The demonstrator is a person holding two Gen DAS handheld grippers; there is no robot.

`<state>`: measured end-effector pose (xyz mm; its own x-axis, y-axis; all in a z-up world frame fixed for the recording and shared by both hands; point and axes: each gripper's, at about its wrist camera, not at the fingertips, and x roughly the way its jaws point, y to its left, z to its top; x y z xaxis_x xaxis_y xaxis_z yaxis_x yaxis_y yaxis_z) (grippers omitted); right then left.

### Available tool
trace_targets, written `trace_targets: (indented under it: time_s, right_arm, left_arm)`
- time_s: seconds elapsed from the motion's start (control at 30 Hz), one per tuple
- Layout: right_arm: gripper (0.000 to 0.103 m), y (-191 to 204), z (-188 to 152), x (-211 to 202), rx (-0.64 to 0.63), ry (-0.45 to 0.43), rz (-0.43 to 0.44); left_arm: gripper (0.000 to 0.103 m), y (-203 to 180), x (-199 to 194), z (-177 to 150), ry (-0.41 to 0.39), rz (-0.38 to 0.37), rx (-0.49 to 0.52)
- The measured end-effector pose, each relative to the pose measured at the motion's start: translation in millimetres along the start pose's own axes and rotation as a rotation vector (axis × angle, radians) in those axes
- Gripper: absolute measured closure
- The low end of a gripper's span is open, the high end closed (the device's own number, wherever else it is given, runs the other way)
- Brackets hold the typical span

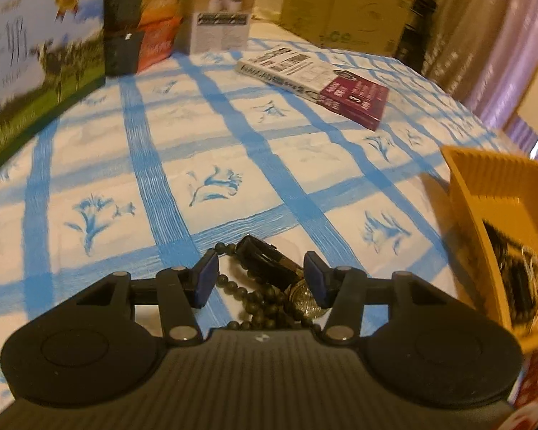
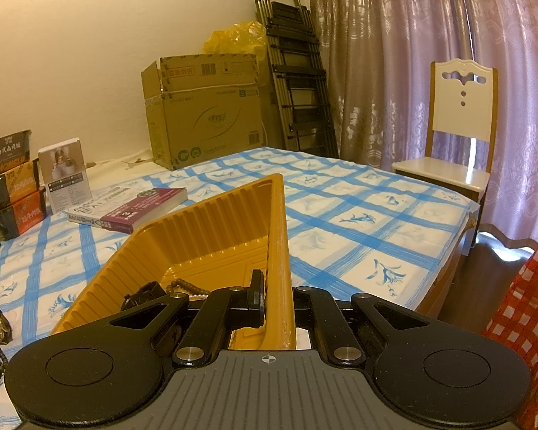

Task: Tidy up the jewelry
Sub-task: 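Close the left tool on the silver wristwatch and lift it, then carry the wristwatch into the orange tray and release it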

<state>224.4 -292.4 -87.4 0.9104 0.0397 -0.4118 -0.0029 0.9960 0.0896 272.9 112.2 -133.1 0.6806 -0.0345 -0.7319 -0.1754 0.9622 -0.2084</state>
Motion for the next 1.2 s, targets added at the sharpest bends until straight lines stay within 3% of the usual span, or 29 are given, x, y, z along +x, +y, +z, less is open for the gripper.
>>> trace_targets:
  time_s: [0.23,0.4,0.63,0.93,1.2]
  right_arm:
    - [0.097,0.2,-0.1,0.6,0.0,0.001,0.0]
    - [0.097,-0.3,-0.4,0.2,0.001,0.002,-0.001]
    - [0.097,-0.4,-0.2,0.2,0.001,0.002,-0.001]
    - [0.097,0.3,0.0,0.6,0.0,0.001,-0.001]
    - [0.097,0.0,-0.1,0.5,0.001,0.001,-0.001]
  left_arm:
    - [0.064,12.3,15.7,3.5,0.041,-0.073,-0.149]
    - [0.08,11.3,17.7,6.5,0.041,-0.085,-0.164]
    - [0.091,-2.2,2.7,11.7,0.009,-0.14,-0.122]
    - [0.091,-37.8,-26.8,15.8,-0.034,-0.208,-0.011]
    - [0.091,-75.5,-52.0,23.0,-0.07,-0.32,0.053]
